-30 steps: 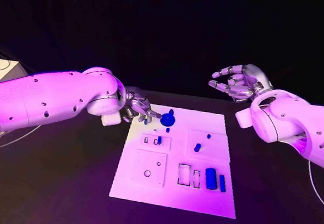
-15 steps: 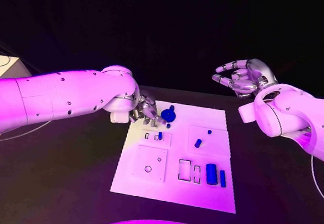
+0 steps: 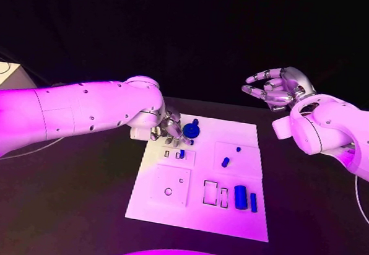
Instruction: Assemble the parts on the task board
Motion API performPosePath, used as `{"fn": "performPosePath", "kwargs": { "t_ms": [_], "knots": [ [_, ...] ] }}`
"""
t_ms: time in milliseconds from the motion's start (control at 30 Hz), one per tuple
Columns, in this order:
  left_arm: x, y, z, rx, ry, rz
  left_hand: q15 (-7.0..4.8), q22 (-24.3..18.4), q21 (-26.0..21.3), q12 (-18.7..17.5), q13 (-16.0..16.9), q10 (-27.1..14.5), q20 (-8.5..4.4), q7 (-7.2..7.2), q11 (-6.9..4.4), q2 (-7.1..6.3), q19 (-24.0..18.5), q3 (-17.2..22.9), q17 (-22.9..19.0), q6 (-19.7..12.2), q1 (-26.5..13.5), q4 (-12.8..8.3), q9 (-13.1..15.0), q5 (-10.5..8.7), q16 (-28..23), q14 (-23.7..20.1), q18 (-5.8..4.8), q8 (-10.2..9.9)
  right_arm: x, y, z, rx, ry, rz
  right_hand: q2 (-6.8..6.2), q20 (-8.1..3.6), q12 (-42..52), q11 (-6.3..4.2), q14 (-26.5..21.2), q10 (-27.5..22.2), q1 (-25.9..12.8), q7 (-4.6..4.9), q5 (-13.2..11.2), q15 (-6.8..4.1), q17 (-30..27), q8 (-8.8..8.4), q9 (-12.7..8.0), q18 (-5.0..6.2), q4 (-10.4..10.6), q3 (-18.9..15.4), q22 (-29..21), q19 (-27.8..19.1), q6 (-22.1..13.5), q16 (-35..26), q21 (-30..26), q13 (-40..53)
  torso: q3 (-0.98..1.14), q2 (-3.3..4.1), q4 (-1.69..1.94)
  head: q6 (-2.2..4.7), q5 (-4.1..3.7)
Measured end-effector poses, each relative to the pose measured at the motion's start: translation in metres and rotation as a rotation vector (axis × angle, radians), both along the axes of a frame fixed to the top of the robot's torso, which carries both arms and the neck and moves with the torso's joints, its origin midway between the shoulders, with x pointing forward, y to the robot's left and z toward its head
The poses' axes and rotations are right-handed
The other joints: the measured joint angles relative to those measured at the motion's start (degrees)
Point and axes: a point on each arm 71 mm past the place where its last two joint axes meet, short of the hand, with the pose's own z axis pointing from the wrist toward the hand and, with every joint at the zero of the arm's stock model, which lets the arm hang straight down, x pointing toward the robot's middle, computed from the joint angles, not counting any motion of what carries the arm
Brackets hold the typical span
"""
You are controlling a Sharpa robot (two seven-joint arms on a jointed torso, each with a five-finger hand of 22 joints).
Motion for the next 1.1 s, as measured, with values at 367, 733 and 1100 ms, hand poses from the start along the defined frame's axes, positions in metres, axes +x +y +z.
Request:
{"fn": "performPosePath", "kwargs": {
  "t_ms": [367,733,1100],
  "knots": [
    [0.000,-0.001,-0.006,0.018,0.019,-0.003,0.00,-0.1,0.0,0.0,-0.2,0.0,0.00,0.12,0.00,-0.31,0.0,0.1,0.0,-0.1,-0.3,-0.1,0.2,0.00,0.0,0.0,0.00,0.0,0.001,0.001,0.000,-0.005,0.013,0.006,-0.23,0.00,0.0,0.00,0.0,0.0,-0.2,0.17,0.0,0.00,0.0,0.00,0.0,0.00,0.2,0.2,0.0,0.0,-0.2,0.0,0.0,0.0,0.05,0.19,-0.17,-0.24,-0.59],
    [-0.001,-0.001,-0.016,0.028,0.037,0.003,0.00,-0.1,0.0,0.0,-0.2,0.0,0.00,0.00,0.00,-0.30,0.0,0.8,0.0,-0.4,-0.3,-0.5,0.6,0.00,0.0,0.0,0.00,0.0,0.002,0.000,-0.001,-0.009,0.021,0.008,-0.23,0.00,0.0,0.00,0.0,0.0,-0.2,0.17,0.0,0.00,0.0,0.00,0.0,0.00,0.2,0.2,0.0,0.0,-0.2,0.0,0.0,0.0,0.03,0.22,-0.22,-0.51,-0.90],
    [-0.003,-0.003,-0.018,0.025,0.044,0.000,0.00,-0.3,0.0,0.0,-0.8,-0.5,0.00,0.00,0.12,-0.31,0.0,1.4,0.0,-0.4,-0.3,-0.6,0.8,0.00,0.0,0.0,0.01,0.2,0.002,0.001,-0.001,-0.011,0.024,0.013,-0.22,0.01,0.0,0.00,0.0,0.0,-0.2,0.17,0.0,0.00,0.0,0.23,0.0,0.00,0.2,0.2,0.0,0.0,-0.2,0.0,0.0,0.0,0.10,0.17,-0.13,-0.80,-1.46]
  ]
}}
